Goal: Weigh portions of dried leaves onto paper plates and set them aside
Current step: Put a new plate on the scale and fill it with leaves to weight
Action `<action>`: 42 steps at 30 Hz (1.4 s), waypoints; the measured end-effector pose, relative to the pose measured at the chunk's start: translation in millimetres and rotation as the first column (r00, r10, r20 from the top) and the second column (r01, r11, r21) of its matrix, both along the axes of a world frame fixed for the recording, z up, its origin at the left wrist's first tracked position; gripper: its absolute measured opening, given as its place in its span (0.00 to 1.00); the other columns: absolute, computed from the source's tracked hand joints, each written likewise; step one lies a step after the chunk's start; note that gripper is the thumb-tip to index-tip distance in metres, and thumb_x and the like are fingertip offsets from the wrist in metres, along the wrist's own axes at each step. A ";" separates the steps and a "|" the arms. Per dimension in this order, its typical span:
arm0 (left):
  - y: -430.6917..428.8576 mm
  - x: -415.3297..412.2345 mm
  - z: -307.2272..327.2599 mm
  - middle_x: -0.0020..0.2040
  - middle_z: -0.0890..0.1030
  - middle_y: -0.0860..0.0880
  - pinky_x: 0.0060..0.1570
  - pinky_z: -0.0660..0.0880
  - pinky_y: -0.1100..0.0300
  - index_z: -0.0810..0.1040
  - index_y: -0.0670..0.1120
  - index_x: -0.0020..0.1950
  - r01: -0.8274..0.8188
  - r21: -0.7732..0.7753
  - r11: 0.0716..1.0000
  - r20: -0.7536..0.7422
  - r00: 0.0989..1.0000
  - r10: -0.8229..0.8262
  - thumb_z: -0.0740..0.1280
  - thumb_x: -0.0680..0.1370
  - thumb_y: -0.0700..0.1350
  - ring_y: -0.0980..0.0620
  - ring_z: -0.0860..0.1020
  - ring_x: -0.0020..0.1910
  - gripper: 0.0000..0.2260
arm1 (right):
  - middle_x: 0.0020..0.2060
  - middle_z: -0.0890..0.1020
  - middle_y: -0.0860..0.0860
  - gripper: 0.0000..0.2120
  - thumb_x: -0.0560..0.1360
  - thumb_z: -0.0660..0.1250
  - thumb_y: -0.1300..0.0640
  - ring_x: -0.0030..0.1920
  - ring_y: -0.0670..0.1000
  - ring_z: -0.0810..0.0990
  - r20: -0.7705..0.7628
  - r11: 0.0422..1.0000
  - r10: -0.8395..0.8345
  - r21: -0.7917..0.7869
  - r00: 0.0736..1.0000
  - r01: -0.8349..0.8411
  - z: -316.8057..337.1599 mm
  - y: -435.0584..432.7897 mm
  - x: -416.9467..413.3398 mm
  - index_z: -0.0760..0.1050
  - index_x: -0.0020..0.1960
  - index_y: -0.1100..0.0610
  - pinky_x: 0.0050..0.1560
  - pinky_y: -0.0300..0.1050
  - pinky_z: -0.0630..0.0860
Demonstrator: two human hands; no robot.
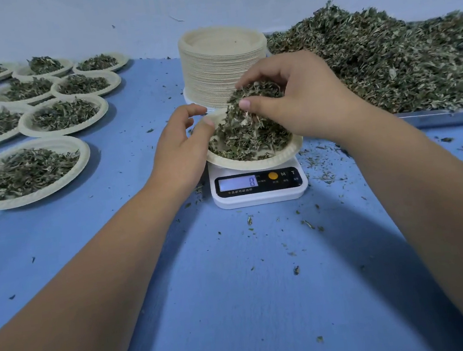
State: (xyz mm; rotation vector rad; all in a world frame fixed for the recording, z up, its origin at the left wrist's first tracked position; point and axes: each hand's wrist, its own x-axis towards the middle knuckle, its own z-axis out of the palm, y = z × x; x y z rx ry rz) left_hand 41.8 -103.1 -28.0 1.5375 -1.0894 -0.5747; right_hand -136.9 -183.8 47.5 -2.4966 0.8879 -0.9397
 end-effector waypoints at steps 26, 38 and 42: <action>2.3 -4.8 2.6 0.64 0.75 0.66 0.64 0.63 0.71 0.80 0.55 0.62 -0.028 -0.175 0.984 0.274 0.959 0.075 0.65 0.81 0.48 0.64 0.72 0.66 0.11 | 0.51 0.83 0.47 0.10 0.78 0.70 0.64 0.34 0.42 0.85 0.092 0.996 0.009 0.086 0.996 -0.017 -5.2 0.7 -1.7 0.83 0.57 0.53 0.41 0.32 0.78; 4.0 -20.1 10.7 0.52 0.86 0.59 0.61 0.77 0.53 0.73 0.61 0.58 -0.042 -0.225 0.973 0.204 0.975 0.089 0.71 0.74 0.54 0.64 0.80 0.58 0.15 | 0.34 0.79 0.40 0.08 0.74 0.76 0.51 0.35 0.35 0.73 0.016 0.999 0.031 0.020 0.999 -0.031 -3.2 -0.1 18.1 0.85 0.51 0.52 0.40 0.32 0.68; 1.7 -20.8 11.0 0.45 0.85 0.61 0.53 0.77 0.63 0.78 0.62 0.55 -0.078 -0.231 0.970 0.213 0.969 0.128 0.72 0.75 0.53 0.66 0.81 0.52 0.10 | 0.34 0.78 0.38 0.06 0.74 0.76 0.52 0.35 0.33 0.73 0.019 0.999 0.043 0.021 0.999 -0.043 -6.5 0.6 20.9 0.84 0.50 0.50 0.42 0.34 0.69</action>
